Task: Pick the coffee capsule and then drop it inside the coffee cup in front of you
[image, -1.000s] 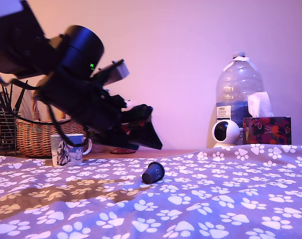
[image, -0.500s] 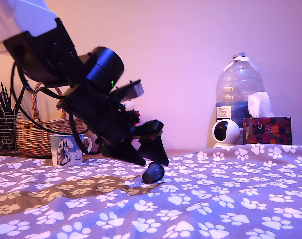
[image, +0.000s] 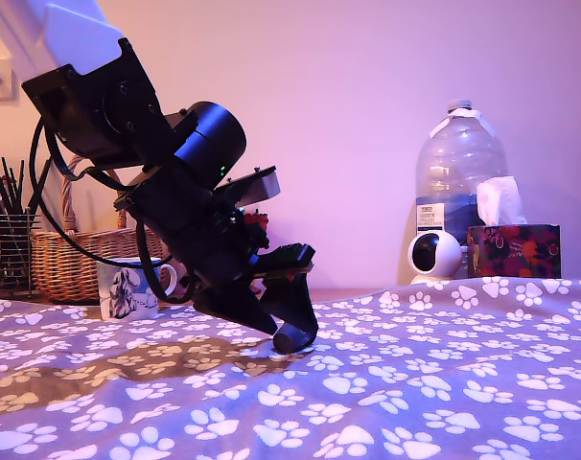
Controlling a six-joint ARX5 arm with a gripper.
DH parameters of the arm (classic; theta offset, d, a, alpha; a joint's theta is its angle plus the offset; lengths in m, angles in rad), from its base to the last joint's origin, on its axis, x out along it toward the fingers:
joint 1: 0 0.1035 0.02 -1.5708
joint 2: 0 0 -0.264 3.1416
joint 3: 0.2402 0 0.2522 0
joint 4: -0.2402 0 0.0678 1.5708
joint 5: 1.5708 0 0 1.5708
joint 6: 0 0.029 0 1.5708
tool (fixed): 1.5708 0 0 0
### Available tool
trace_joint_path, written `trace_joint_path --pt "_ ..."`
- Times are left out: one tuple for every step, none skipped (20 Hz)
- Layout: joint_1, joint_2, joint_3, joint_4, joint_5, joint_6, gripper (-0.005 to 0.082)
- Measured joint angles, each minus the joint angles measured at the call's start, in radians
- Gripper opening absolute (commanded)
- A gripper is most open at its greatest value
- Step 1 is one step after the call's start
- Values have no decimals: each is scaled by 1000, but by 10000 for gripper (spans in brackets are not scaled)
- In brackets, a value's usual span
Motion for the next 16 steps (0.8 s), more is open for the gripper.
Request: trace_joint_path --pt "0 0 0 -5 -2 0 512" --pt "0 0 0 -5 -3 0 492" --pt "1 0 2 -5 -8 0 459" --pt "1 1 5 -5 -12 0 438" --pt "3 5 13 -10 -13 0 419" --pt "5 11 22 -17 -15 0 389" --pt "5 14 27 -27 -17 0 351" --pt "6 16 31 -35 -17 0 324" --pt "6 16 34 -44 -17 0 306" --pt "6 16 37 -55 -17 0 287" --pt "6 16 39 -59 -17 0 283" --pt "6 16 39 -61 -17 0 282" --pt "6 16 39 -64 -17 0 257" --pt "6 16 39 -63 -17 0 238" --pt "6 16 39 -58 -17 0 233" --pt "6 16 39 -54 -17 0 233"
